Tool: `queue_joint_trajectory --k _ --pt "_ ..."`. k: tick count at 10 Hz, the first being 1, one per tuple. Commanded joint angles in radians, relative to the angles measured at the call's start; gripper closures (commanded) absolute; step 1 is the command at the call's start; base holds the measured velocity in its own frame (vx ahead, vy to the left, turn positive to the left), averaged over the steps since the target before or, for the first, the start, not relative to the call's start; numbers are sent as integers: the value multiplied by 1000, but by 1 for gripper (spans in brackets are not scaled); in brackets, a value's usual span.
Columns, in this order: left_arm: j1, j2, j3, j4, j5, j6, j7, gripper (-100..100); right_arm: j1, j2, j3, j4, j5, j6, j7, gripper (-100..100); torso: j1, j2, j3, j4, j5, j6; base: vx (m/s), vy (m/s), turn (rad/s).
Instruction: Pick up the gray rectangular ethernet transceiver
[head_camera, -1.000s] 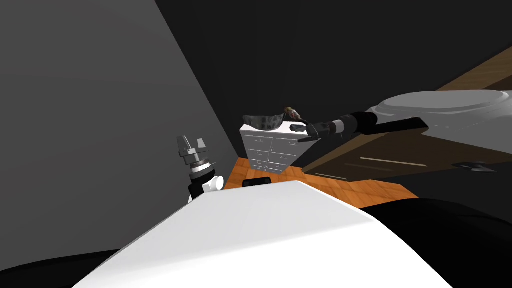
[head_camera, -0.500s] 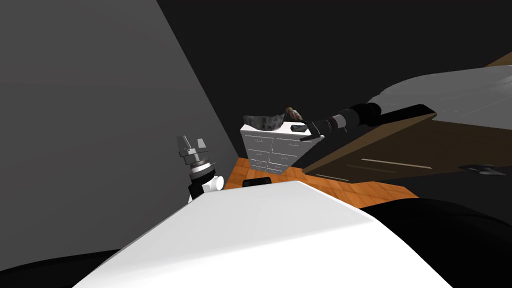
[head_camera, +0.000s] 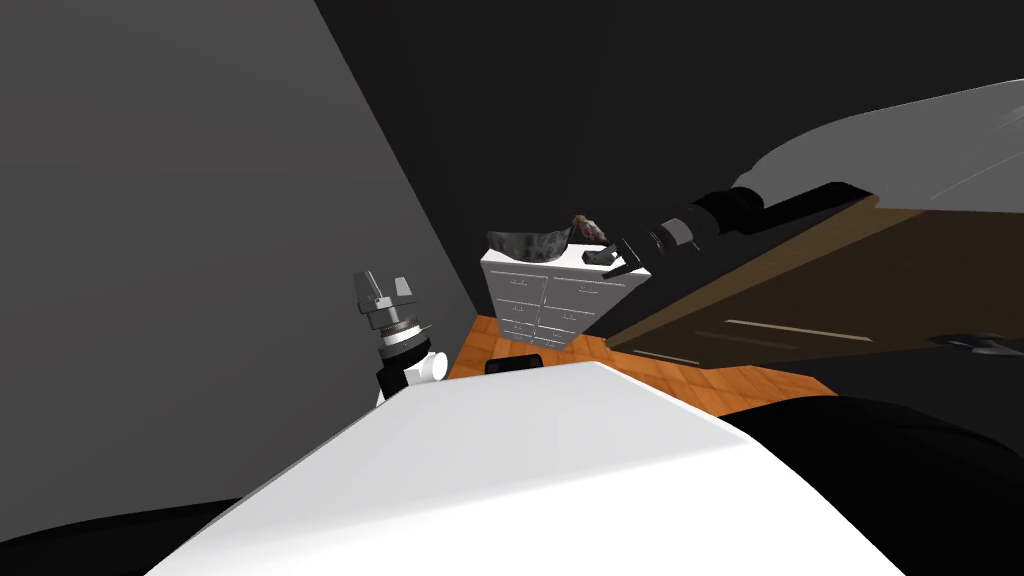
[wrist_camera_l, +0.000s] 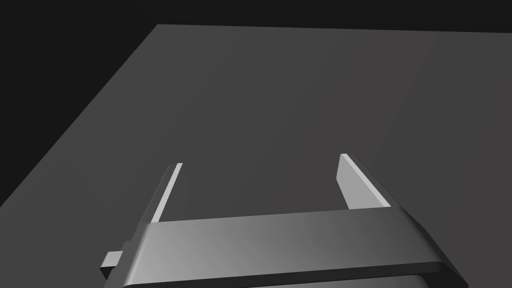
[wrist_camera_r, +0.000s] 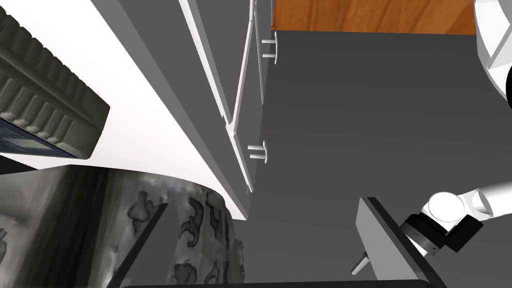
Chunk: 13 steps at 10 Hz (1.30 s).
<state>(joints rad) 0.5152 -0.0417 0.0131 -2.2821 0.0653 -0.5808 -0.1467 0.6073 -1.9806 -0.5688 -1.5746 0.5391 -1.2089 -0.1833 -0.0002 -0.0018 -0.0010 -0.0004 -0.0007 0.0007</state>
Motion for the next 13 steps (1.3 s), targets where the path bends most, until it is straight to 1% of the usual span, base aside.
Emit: queue_joint_trajectory --k 1,2,3,4,5,6,7,8,9,12,13 --pt "0 0 0 0 0 0 0 0 18 -50 -17 39 33 -25 -11 -100 0 0 0 0 0 0 21 -10 12" --pt "0 0 0 0 0 0 0 0 18 -71 -17 39 33 -25 -11 -100 0 0 0 0 0 0 21 -7 8" --pt "0 0 0 0 0 0 0 0 35 -101 -29 73 56 -43 -19 -100 0 0 0 0 0 0 32 -8 10" --pt "0 0 0 0 0 0 0 0 35 -124 -29 73 56 -43 -19 -100 0 -1 -1 0 0 0 29 -9 5" --pt "0 0 0 0 0 0 0 0 52 -157 -40 106 79 -60 -27 -100 0 -1 -1 0 0 0 29 -9 4" --pt "0 0 0 0 0 0 0 0 52 -174 -40 106 79 -60 -27 -100 0 -1 -1 0 0 0 22 -7 3" --pt "0 0 0 0 0 0 0 0 70 -208 -50 138 101 -76 -34 -100 0 -1 0 0 0 0 36 -12 -2" --pt "0 0 0 0 0 0 0 0 70 -220 -50 138 101 -76 -34 -100 0 -1 -1 0 0 0 31 -11 2" --pt "0 0 0 0 0 0 0 0 87 -259 -58 167 122 -90 -40 -100 0 -1 -1 0 0 0 30 -12 -6" --pt "0 0 0 0 0 0 0 0 137 -354 -76 243 176 -126 -55 -100 -1 -3 -2 -1 0 0 67 -21 -12" --pt "0 0 0 0 0 0 0 0 137 -360 -76 243 176 -126 -55 -100 -1 -4 -3 -1 0 0 57 -17 -3"
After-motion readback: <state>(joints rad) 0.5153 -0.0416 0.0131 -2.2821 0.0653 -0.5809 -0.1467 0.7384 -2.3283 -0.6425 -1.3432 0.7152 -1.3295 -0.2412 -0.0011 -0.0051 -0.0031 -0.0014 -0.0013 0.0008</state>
